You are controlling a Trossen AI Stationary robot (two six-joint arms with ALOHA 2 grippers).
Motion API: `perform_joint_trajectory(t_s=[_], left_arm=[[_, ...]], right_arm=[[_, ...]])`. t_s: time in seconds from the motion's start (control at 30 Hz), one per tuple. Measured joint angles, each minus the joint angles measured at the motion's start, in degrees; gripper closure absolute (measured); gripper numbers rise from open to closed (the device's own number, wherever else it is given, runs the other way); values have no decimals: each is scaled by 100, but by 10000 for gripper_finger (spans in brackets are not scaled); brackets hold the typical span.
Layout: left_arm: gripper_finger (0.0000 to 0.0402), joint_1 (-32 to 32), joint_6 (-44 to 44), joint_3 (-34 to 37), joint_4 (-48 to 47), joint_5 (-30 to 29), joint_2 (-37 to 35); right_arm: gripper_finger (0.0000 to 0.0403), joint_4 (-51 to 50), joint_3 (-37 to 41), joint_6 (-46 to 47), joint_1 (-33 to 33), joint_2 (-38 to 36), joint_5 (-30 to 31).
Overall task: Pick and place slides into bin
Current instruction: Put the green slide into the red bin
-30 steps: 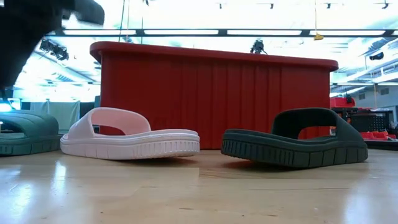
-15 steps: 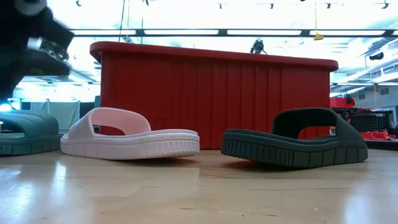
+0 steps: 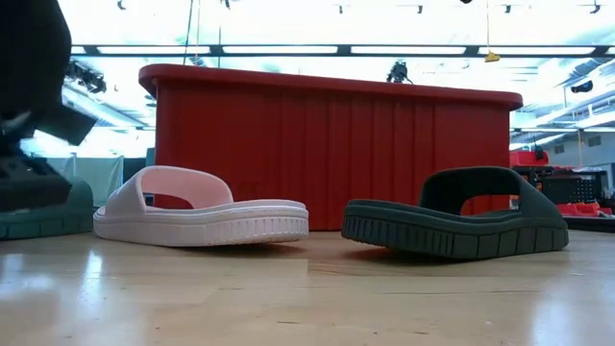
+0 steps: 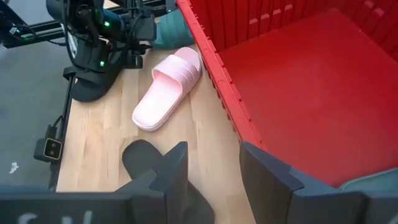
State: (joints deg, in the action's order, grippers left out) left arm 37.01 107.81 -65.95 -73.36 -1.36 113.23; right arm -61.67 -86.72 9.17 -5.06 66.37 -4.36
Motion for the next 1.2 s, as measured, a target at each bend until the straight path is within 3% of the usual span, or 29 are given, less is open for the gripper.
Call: perform_joint_trajectory(t_s=[0.1,0.27,0.5,0.67,0.83,1.03,1.13,1.2], left_arm=[[271,-1,-379,95,128,57,-22],[380,0,-1026,36,121,106,-22],[387,-20,-2130,-1055,-435,785,-22],[387,58,-2297,-2572,-1714,711,-34],[388,153,-2452,-4042,-1593,660,-247],[389,320,-2492,-6013,-1596,592,-236],[389,406,-2610,-6694,-1469,35,-233],[389,423,-3208,-6916,-1353,-473,-245]], right_arm=[[253,0,0,66,0,0,-2],[253,0,0,157,0,0,-2],[253,0,0,162,0,0,-2],[253,0,0,150,0,0,0],[253,24,0,244,-2,0,-135],[253,316,0,-190,98,39,-828],[253,390,0,-997,339,82,-1183],[253,417,0,-1670,592,130,-1274]])
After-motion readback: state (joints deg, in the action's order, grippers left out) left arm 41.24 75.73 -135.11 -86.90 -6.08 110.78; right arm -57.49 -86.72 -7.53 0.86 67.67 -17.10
